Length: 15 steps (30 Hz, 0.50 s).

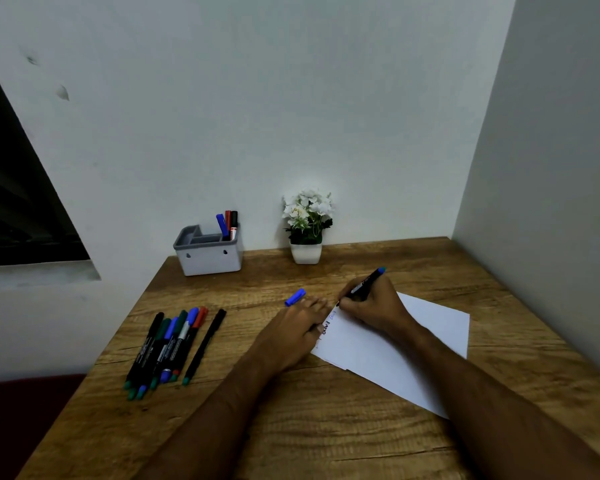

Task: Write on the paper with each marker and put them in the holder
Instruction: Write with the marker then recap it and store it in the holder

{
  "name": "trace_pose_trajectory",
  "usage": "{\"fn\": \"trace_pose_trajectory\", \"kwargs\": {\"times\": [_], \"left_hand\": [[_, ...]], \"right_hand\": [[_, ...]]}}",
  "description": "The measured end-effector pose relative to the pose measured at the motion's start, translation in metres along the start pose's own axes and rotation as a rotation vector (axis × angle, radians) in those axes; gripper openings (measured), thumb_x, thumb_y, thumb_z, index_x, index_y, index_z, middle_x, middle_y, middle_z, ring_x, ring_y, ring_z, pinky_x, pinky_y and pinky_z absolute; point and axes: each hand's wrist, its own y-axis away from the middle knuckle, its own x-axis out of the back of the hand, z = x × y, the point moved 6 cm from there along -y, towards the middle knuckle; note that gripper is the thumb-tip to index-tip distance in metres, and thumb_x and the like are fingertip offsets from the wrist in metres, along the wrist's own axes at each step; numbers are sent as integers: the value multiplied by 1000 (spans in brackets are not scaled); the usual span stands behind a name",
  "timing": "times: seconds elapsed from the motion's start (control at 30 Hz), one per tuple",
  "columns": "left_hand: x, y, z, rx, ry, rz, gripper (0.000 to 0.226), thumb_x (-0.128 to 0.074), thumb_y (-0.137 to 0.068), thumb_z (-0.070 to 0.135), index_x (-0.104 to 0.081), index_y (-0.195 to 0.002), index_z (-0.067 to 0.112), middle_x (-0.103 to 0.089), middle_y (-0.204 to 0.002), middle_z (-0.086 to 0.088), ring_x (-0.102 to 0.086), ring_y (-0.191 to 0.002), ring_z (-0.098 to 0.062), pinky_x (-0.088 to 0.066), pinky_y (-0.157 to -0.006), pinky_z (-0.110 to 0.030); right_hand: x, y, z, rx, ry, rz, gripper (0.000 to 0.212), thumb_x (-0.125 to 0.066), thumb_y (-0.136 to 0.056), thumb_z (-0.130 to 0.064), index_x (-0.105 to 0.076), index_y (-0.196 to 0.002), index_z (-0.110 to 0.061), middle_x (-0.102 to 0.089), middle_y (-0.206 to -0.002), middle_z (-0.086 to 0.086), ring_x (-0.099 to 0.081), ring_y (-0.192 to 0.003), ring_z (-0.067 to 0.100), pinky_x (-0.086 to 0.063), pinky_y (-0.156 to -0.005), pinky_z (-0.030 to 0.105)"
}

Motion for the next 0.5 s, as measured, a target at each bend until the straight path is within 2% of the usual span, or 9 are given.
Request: {"fn": "trace_pose_trajectory", "kwargs": {"times": [0.13,0.2,0.33,0.5], "left_hand": [[1,-1,0,-1,17,7,52,-45,-101,20,-36,-152,20,-32,-159,3,-21,-148,-9,-19,-119,-27],[0,-1,0,-3,20,3,52,-46,-101,19,-37,-152,20,-31,-159,3,-21,-148,-9,-17,-118,-25],[0,-1,0,8,20,0,51,-45,-101,20,-36,-152,20,-31,-159,2,-20,-149,-10,-18,-120,-29],[-1,-1,-1,18,14,-15,52,-44,-102,20,-34,-152,21,-30,-160,3,-19,-149,-10,-17,-120,-29]], "right_hand": [[-1,0,0,58,31,-12,11,-75,-78,0,-77,-76,-11,-74,-72,-3,-68,-68,2,-52,-64,16],[-2,-1,2,73,42,-21,9,-75,-78,-1,-77,-76,-10,-74,-73,-2,-68,-70,5,-54,-65,21],[-5,0,-1,146,88,-44,8,-77,-78,-3,-77,-78,-11,-72,-73,-4,-69,-71,9,-54,-65,21],[-4,-1,1,120,100,-38,22,-75,-78,-3,-72,-69,-22,-69,-70,-6,-66,-69,9,-53,-65,29]]}}
